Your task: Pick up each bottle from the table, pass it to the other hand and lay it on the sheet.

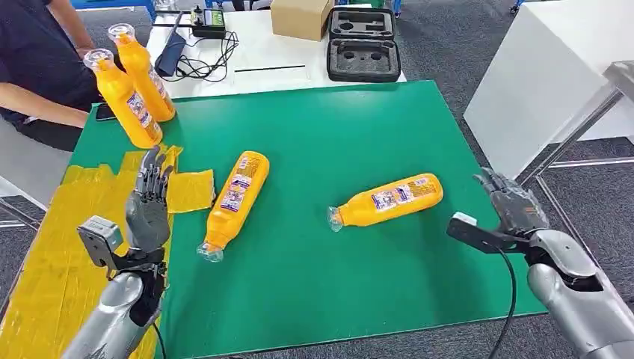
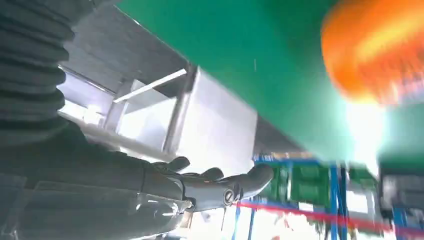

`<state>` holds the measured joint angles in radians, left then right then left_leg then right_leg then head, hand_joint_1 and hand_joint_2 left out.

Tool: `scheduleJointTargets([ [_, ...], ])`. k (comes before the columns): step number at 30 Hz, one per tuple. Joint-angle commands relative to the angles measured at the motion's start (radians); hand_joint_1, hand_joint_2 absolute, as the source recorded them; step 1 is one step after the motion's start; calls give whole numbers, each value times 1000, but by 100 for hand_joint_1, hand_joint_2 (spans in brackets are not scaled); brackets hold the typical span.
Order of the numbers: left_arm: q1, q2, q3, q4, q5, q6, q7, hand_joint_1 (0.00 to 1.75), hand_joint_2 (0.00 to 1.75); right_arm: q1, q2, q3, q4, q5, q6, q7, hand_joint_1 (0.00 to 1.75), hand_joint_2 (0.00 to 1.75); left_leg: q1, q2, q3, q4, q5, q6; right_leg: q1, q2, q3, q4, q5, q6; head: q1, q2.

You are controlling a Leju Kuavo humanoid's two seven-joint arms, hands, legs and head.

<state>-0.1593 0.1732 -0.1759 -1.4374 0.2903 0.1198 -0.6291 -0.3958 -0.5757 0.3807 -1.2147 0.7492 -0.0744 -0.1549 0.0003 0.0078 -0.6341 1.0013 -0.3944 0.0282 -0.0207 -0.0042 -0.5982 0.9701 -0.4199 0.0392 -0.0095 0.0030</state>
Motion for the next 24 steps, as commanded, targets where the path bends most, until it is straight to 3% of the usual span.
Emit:
scheduleJointTargets([
  [1,17,16,2,16,8,2,-11,0,0,-37,31,-68,-68,-15,-14,-40,0,0,1,1,5,0,-2,-2,1,2,4,0,-1,-2,0,0],
  [4,27,0,-15,8,5,-2,-16,0,0,-37,62,-37,-46,42,8,-10,0,0,1,2,4,-1,-2,-2,1,3,3,-1,0,-2,0,0],
  [9,5,-7,-45,40,-7,-16,-15,0,0,58,60,-35,-60,77,21,-18,0,0,2,-2,6,-2,-1,-2,2,-2,7,-3,-1,-2,0,0],
  [10,3,-4,-45,43,-7,-18,-16,0,0,58,57,-32,-55,87,26,-18,0,175,2,-1,4,-1,-1,-1,2,-1,4,-2,-1,-1,1,0],
  [16,-6,17,-43,45,28,-32,-17,0,0,-141,60,107,150,169,64,-53,0,175,1,3,5,-1,-2,-2,1,4,4,-1,0,-2,0,0],
  [19,-8,17,-42,44,29,-32,-16,0,0,-148,63,106,151,168,65,-52,0,175,1,3,3,0,-1,-2,1,3,2,0,0,-2,0,0],
  [21,-14,29,-42,11,35,-19,-8,0,0,-192,83,157,179,275,1,-3,0,175,2,2,5,0,-1,-2,1,2,4,-1,0,-2,1,0],
  [24,-12,33,-26,-17,46,-3,9,0,0,-320,120,239,283,305,30,-11,0,175,2,5,3,0,-1,-2,1,5,2,0,0,-2,1,0],
])
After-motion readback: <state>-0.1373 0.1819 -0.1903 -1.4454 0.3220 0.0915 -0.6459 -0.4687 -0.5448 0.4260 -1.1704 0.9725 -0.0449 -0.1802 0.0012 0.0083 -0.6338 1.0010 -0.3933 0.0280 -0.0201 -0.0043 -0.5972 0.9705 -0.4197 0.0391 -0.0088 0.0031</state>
